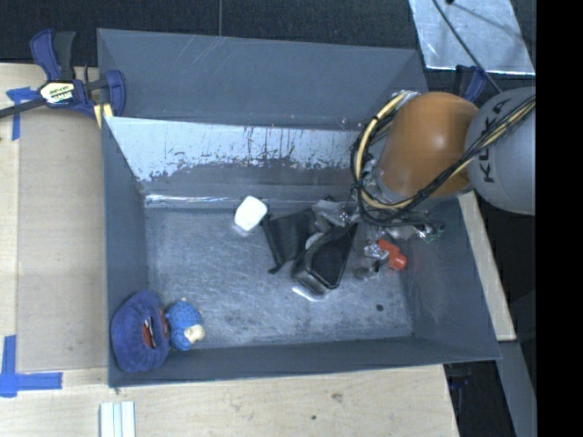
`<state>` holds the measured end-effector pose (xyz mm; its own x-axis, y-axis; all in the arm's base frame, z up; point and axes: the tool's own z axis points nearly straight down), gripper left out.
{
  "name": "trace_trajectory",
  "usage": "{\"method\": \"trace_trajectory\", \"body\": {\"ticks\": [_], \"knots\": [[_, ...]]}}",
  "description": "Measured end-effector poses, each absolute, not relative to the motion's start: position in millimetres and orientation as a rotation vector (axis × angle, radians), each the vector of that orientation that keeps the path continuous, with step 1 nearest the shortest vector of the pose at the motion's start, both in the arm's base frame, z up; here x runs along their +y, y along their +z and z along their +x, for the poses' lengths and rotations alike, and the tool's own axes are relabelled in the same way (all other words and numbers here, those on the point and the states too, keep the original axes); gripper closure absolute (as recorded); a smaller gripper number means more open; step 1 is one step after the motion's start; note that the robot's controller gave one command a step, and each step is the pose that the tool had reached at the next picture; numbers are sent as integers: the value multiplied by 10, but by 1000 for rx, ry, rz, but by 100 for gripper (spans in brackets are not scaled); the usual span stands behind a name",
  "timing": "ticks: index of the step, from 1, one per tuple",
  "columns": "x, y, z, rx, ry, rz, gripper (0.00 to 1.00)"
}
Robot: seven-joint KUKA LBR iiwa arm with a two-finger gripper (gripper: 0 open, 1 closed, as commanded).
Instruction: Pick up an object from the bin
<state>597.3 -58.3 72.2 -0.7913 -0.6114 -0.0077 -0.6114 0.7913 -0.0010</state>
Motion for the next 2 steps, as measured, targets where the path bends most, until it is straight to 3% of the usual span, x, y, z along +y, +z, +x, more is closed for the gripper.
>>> {"method": "trace_trajectory", "body": {"ticks": [1, 2], "knots": [[-609, 743, 5988, 2962, -3, -1002, 100], [-539, 2649, 5829, 2935, -4, -1105, 100]]}}
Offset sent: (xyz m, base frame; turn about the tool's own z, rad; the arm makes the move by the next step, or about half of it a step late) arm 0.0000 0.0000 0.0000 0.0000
